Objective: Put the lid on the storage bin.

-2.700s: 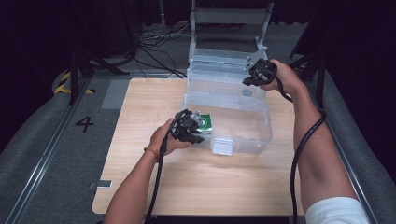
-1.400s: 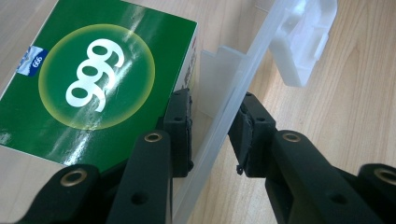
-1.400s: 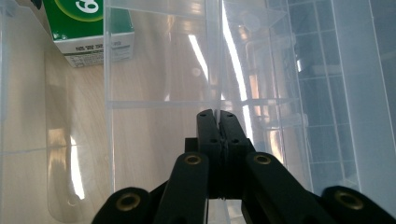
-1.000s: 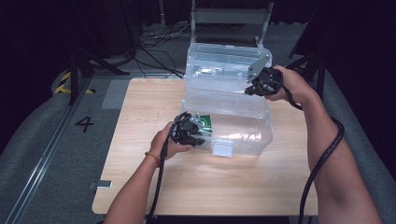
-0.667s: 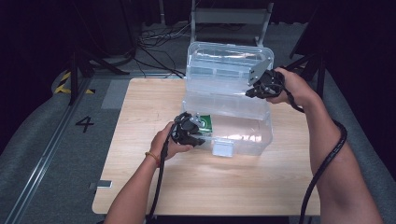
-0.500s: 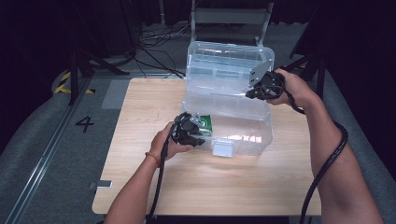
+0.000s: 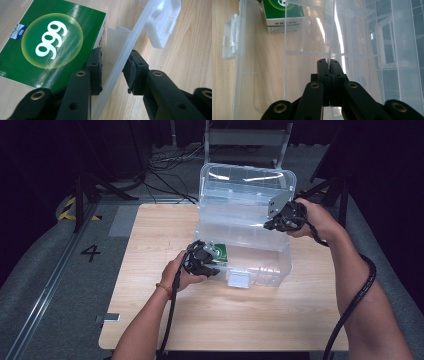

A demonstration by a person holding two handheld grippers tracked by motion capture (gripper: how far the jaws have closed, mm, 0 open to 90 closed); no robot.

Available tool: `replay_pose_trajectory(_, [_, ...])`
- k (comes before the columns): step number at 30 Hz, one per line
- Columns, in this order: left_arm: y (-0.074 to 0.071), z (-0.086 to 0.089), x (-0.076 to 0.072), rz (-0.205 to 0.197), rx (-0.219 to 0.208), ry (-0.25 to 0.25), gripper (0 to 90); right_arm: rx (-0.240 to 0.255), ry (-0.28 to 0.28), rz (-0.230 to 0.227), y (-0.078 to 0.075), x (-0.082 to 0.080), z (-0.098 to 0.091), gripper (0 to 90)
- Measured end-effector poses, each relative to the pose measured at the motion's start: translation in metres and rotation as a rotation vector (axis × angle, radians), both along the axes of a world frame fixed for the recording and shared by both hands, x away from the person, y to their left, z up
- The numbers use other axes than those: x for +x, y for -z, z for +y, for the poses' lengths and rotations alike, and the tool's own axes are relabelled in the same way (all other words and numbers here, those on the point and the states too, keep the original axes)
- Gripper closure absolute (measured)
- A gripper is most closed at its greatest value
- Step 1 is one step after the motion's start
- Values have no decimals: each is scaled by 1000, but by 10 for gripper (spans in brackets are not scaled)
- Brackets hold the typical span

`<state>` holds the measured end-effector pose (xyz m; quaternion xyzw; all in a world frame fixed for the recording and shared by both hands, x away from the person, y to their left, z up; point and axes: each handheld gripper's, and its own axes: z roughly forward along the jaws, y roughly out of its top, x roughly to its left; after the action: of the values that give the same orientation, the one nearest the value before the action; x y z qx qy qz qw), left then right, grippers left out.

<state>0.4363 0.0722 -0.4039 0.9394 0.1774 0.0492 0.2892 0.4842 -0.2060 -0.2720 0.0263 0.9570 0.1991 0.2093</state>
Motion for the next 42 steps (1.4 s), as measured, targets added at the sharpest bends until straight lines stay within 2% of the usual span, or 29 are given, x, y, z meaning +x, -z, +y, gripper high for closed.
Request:
replay_pose_trajectory(13, [0, 1, 0, -3, -6, -10, 675, -27, -20, -2, 5, -13, 3, 893])
replay_pose_trajectory(29, [2, 3, -1, -26, -52, -5, 664, -12, -30, 0, 12, -25, 1, 890])
replay_pose_trajectory(39, [4, 4, -4, -53, -70, -11, 646, -2, -29, -4, 16, -29, -1, 886])
replay_pose_trajectory(42, [4, 4, -5, -77, -73, -9, 640, -5, -34, 2, 18, -32, 0, 885])
